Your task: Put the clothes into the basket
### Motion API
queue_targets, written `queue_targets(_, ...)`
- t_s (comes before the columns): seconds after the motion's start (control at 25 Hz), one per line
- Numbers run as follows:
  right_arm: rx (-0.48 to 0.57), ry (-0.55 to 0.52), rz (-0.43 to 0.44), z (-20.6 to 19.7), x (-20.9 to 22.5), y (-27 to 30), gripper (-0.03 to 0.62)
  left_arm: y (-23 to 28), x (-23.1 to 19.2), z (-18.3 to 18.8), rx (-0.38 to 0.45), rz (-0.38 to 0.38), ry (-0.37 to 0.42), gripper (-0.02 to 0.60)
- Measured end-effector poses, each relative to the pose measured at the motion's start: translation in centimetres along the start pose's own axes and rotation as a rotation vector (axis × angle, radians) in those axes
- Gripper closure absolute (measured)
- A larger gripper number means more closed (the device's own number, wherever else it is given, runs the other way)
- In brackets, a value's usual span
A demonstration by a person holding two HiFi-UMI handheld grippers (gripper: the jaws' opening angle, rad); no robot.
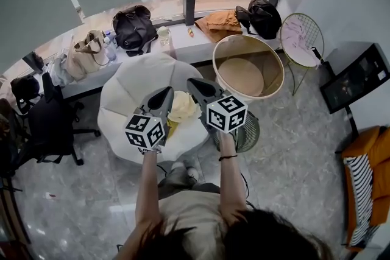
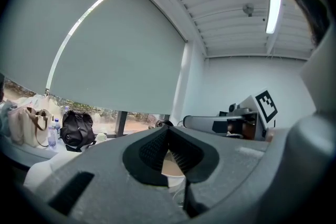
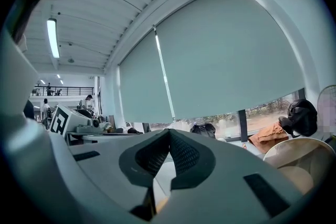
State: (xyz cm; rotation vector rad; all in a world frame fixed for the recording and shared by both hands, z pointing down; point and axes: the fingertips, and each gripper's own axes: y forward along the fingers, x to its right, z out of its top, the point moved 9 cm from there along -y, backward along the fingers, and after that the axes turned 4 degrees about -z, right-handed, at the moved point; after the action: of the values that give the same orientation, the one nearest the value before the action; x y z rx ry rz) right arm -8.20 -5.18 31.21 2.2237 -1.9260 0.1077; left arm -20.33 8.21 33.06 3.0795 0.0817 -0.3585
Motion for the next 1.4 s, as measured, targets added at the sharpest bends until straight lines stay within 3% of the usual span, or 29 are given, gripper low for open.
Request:
queue_targets(0.6,-0.061,0.125,-0.081,-2.6,3.0,5.4,0.586,3.1,-5.7,-1.8,-0.094,-0.033,-0.089,0.571)
queue_targets(1.08,-0.135,0.102,-0.100,-4.1,5.3,11.7,0.586,4.4,-10.4,-5.8,-0.180,-0.045,-0.166,0.571)
queue_targets(1.4,-0.221,0.132,-0.100,-9.1,8.1,14.5,0.586,5.3,-13.7,-10.0,-0.241,-0.006,-0.234,0.571)
